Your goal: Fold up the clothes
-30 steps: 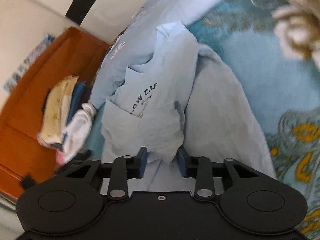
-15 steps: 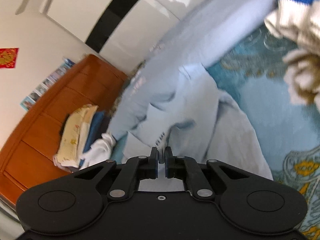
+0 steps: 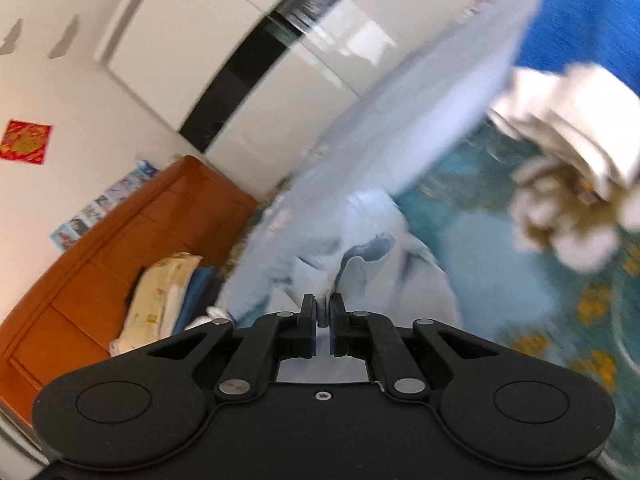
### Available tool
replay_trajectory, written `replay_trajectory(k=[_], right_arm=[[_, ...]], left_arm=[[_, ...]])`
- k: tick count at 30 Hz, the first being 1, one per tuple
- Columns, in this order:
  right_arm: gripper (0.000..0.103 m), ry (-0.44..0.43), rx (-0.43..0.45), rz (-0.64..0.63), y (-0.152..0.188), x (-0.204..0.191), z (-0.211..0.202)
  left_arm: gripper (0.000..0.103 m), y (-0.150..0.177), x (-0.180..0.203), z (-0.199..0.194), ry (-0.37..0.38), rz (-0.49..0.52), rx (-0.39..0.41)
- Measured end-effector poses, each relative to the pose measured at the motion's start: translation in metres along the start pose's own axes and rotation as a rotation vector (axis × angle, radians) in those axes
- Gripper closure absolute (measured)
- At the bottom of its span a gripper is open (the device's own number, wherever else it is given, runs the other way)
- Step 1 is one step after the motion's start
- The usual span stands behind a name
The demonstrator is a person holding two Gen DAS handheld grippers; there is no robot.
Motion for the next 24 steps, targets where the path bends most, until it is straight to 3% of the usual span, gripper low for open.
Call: replay_trajectory(k=[11,24], right_arm=[[0.096,0.075,-0.123,0.003,0.023,0.020,0.014],[0.095,0.128,-0.226,-0.016,0.042,0.029,0.025]], left_arm=[[0.006,0.005,-0.020,-0.001,0.076,-0.127,-0.048],[0.005,0.015,-0.026,-0.016,0.104,-0.160,-0.072]])
Point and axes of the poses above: each gripper's, at about its wrist camera, not at the fingertips, and z roughly the way its jaws point, x to its right, y to its underside, the point moved 5 cm from there along z, roughly the way its jaws point, and after that the axes turned 13 degrees about y, right-handed, at the moved point
